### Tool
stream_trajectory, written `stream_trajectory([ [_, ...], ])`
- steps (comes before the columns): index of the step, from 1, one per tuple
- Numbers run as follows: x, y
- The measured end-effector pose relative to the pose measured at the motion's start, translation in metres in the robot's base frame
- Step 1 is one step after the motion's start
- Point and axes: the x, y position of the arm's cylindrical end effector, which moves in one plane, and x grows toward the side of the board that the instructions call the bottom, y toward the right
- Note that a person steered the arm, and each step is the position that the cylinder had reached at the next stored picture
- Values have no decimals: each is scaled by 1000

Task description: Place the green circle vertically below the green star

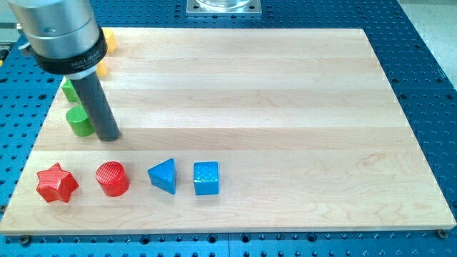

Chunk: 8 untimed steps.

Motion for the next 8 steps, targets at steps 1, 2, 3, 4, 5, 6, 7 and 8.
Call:
stream_trajectory([
  [1, -18, -19],
  [2, -25, -43],
  [3, -42, -13],
  [4, -88, 13],
  [5, -123, 19],
  [6, -139, 22],
  [7, -140, 25],
  [8, -140, 29],
])
